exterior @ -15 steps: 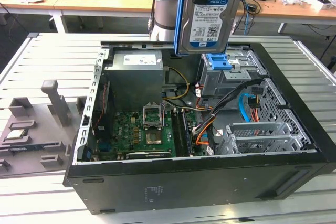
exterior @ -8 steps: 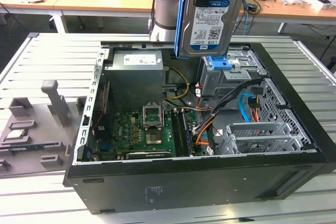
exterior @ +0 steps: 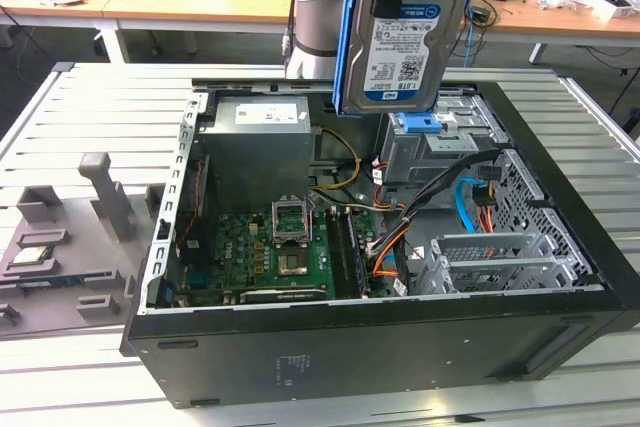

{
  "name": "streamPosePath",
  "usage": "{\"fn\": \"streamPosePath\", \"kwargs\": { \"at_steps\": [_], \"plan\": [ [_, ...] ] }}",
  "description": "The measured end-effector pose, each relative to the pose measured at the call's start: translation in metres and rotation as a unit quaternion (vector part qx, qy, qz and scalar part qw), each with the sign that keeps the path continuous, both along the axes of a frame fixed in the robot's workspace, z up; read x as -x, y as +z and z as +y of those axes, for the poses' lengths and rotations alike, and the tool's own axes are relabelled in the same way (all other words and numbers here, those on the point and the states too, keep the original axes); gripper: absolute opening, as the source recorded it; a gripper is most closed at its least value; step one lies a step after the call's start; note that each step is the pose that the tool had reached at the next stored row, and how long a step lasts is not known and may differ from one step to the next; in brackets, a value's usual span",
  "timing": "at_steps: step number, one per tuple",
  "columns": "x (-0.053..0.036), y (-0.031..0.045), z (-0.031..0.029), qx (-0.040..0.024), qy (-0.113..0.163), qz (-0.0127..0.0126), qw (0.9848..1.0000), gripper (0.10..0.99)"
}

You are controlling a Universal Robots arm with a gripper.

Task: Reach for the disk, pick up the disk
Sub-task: 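Pick up the disk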

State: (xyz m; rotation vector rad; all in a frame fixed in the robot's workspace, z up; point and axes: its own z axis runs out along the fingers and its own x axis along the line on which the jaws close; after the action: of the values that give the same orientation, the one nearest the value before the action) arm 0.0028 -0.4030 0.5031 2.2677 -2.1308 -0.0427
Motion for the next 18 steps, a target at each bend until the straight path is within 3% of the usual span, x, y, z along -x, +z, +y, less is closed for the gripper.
{"fn": "streamPosePath", "kwargs": {
  "at_steps": [18],
  "plan": [
    [0.0000,-0.0001,-0.0252,0.0000,0.000,0.0000,1.0000,0.369]
  ]
}}
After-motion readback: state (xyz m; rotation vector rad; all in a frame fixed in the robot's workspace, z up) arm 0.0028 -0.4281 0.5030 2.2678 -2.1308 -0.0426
